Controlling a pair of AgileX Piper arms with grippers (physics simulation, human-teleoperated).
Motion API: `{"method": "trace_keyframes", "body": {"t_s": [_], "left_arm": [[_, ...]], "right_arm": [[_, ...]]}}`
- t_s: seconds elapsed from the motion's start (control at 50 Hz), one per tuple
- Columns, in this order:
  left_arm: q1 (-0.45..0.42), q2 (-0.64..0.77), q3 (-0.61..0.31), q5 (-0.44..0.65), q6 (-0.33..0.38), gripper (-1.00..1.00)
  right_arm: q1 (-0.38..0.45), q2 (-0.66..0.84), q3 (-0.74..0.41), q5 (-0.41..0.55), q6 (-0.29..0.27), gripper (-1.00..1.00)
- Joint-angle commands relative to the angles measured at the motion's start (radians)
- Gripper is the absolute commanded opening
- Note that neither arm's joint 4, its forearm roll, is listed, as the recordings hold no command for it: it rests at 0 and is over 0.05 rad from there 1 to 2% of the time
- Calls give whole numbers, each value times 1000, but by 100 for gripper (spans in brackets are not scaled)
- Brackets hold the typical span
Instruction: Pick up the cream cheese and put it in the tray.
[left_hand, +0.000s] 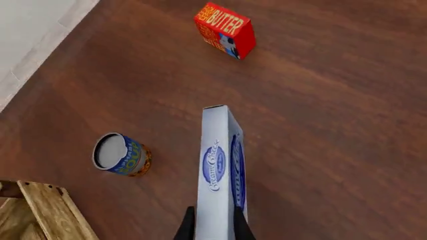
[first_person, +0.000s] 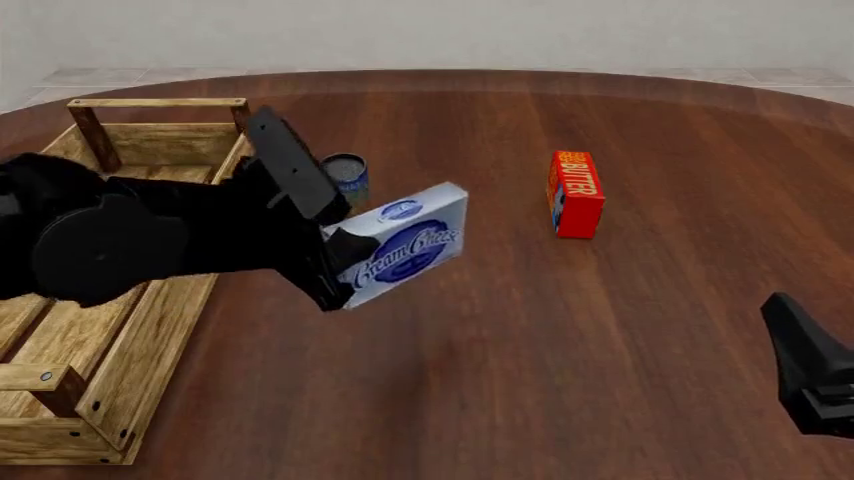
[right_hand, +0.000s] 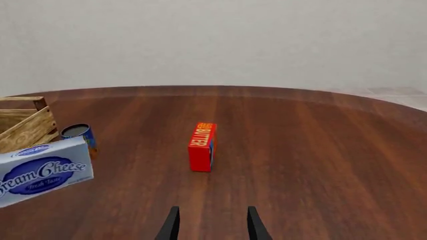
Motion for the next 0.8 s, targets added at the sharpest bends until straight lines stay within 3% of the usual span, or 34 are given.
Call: {"method": "trace_keyframes", "body": {"t_s": [0.02,0.38,0.6,0.8], "left_arm": [[68,-106,-2,7,-25,-100],[163,-230,42,41,-25,-100],[287,-287,59,49,-16,-100],[341,-335,72,63,-30,-100]], "right_arm": [[-2,-2,0,3,0,100],[0,-24,0,24,-2,100],[-2,-35,0,32,1,100],[-2,-32,0,28,1,100]]}}
